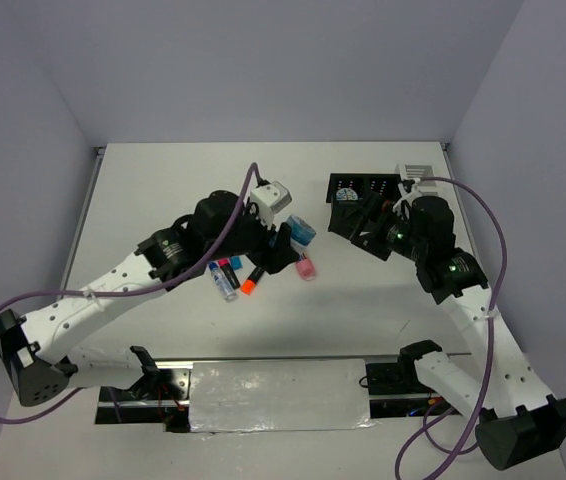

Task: Sort the stationery into containers
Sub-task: Pick up the stationery from the center of the board.

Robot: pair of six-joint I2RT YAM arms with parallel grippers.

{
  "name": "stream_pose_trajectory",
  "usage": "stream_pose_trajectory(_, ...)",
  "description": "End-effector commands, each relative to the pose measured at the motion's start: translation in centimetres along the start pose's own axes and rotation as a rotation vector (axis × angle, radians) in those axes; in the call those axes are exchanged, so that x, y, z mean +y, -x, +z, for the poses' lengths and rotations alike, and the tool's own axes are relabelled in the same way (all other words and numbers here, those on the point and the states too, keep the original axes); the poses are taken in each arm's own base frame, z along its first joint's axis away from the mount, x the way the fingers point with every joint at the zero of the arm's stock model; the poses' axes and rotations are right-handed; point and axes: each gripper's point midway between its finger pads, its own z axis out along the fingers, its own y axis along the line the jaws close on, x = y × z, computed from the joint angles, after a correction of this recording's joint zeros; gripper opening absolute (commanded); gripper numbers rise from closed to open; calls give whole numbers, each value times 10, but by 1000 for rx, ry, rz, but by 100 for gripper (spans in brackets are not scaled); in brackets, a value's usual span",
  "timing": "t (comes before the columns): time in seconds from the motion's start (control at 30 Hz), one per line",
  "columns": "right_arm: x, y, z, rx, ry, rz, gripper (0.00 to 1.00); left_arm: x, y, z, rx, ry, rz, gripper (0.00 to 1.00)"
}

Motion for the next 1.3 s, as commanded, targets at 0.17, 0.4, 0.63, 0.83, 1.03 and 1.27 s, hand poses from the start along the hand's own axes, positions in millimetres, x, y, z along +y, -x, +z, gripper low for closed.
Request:
stream_pose_trajectory(0.17, 76, 0, 2, 72, 244, 31, 98, -27, 36, -14, -155, -135, 38, 0)
stream_pose_trajectory(0.4, 99, 2, -8, 27, 351, 44, 98, -28, 32, -16, -146, -146, 37, 0)
stream_pose_trajectory(0.63, 117, 17, -32, -104, 433, 1, 98, -31, 23, -15, -122, -168, 37, 0)
stream_pose_trajectory(0.83, 117, 2, -17, 28, 355, -80, 98, -30, 22, -16, -116, -165, 43, 0)
stream_pose_trajectory(1.03, 110, -20, -1, 92, 232, -165, 99, -34, 31, -22, -132, -175, 67, 0)
stream_pose_trajectory(1.27, 100, -27, 7, 108, 152, -212, 99, -34, 36, -25, -147, -176, 71, 0)
